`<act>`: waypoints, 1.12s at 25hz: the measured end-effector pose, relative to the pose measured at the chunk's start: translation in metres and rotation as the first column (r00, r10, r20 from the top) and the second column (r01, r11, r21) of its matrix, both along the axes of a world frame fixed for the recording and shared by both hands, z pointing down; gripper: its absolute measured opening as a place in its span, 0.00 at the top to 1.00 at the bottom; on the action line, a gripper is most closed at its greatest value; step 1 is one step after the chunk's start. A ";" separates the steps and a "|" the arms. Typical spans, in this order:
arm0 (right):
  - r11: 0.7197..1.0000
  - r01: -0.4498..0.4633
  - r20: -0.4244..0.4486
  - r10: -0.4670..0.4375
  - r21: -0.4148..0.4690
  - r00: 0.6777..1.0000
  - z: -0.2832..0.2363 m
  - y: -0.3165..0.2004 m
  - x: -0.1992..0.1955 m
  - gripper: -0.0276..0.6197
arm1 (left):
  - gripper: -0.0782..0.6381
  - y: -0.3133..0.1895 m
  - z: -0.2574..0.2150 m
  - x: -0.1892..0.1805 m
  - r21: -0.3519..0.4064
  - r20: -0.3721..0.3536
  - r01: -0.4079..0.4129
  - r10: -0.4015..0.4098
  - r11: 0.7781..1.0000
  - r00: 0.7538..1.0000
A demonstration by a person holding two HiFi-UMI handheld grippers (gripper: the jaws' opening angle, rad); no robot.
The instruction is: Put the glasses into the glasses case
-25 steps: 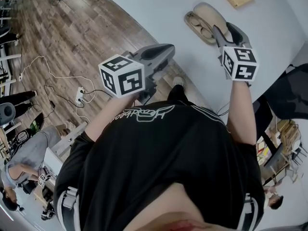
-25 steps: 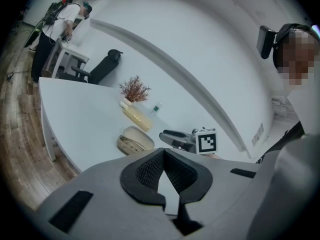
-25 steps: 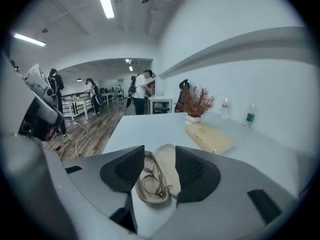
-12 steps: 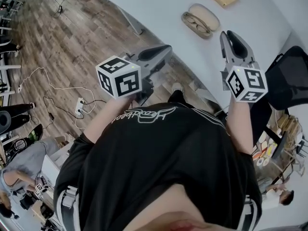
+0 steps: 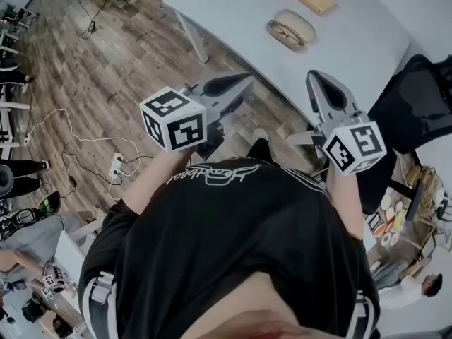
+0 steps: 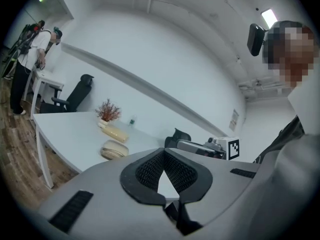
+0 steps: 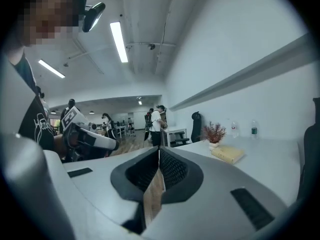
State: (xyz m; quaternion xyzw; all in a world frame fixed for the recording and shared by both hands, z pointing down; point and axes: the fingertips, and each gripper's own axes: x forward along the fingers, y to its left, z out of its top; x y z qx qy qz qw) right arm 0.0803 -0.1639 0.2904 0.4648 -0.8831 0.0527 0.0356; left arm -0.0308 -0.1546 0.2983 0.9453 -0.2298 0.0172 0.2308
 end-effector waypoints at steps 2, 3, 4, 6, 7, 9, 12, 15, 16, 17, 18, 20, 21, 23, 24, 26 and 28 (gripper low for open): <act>1.000 0.018 0.013 -0.018 -0.002 1.000 0.000 0.017 -0.010 0.94 | 0.88 0.012 -0.004 -0.006 0.015 -0.001 -0.004 0.004 1.000 1.000; 1.000 0.026 0.014 -0.026 -0.003 1.000 0.000 0.025 -0.015 0.94 | 0.88 0.017 -0.005 -0.008 0.022 0.000 -0.004 0.004 1.000 1.000; 0.999 0.034 0.011 -0.034 -0.004 0.999 0.001 0.032 -0.019 0.94 | 0.88 0.022 -0.007 -0.011 0.027 0.000 -0.005 0.005 1.000 1.000; 0.999 0.047 0.002 -0.047 -0.004 0.999 0.003 0.046 -0.026 0.94 | 0.88 0.031 -0.009 -0.014 0.034 -0.003 -0.008 0.009 0.999 1.000; 0.999 0.051 0.002 -0.051 -0.005 0.999 0.004 0.051 -0.029 0.94 | 0.88 0.035 -0.010 -0.015 0.037 -0.005 -0.011 0.012 0.999 1.000; 0.998 0.061 0.009 -0.061 -0.012 0.998 0.007 0.062 -0.035 0.94 | 0.88 0.042 -0.012 -0.016 0.042 -0.010 -0.019 0.019 0.999 1.000; 0.997 0.073 0.013 -0.072 -0.033 0.997 0.012 0.073 -0.042 0.94 | 0.88 0.052 -0.012 -0.017 0.045 -0.008 -0.034 0.035 0.998 0.999; 0.996 0.075 0.005 -0.075 -0.042 0.997 0.016 0.081 -0.044 0.94 | 0.88 0.059 -0.011 -0.016 0.041 -0.007 -0.045 0.045 0.998 0.999; 0.996 0.079 0.002 -0.079 -0.043 0.997 0.017 0.083 -0.045 0.94 | 0.88 0.060 -0.010 -0.015 0.039 -0.008 -0.047 0.047 0.998 0.999; 0.996 0.082 -0.003 -0.083 -0.042 0.997 0.017 0.085 -0.045 0.94 | 0.88 0.061 -0.009 -0.014 0.036 -0.009 -0.049 0.049 0.998 0.999; 0.996 0.085 -0.009 -0.085 -0.041 0.996 0.018 0.085 -0.046 0.94 | 0.88 0.062 -0.008 -0.013 0.034 -0.009 -0.051 0.051 0.998 0.999; 0.995 0.086 -0.011 -0.087 -0.040 0.996 0.019 0.086 -0.047 0.94 | 0.88 0.062 -0.006 -0.013 0.030 -0.008 -0.053 0.053 0.998 0.999; 0.995 0.087 -0.005 -0.087 -0.042 0.996 0.019 0.087 -0.048 0.94 | 0.88 0.063 -0.005 -0.014 0.029 -0.007 -0.052 0.052 0.998 0.999; 0.995 0.089 0.010 -0.088 -0.046 0.996 0.019 0.088 -0.049 0.94 | 0.88 0.063 -0.006 -0.016 0.028 -0.008 -0.051 0.052 0.998 0.999; 0.995 0.089 0.015 -0.088 -0.049 0.996 0.019 0.088 -0.049 0.94 | 0.88 0.064 -0.005 -0.016 0.026 -0.009 -0.052 0.052 0.998 0.999; 0.994 0.090 0.017 -0.089 -0.054 0.996 0.021 0.089 -0.049 0.94 | 0.88 0.064 -0.004 -0.015 0.022 -0.009 -0.055 0.055 0.998 0.998; 0.994 0.090 0.015 -0.090 -0.060 0.996 0.022 0.090 -0.049 0.94 | 0.88 0.065 -0.002 -0.015 0.018 -0.007 -0.060 0.060 0.998 0.998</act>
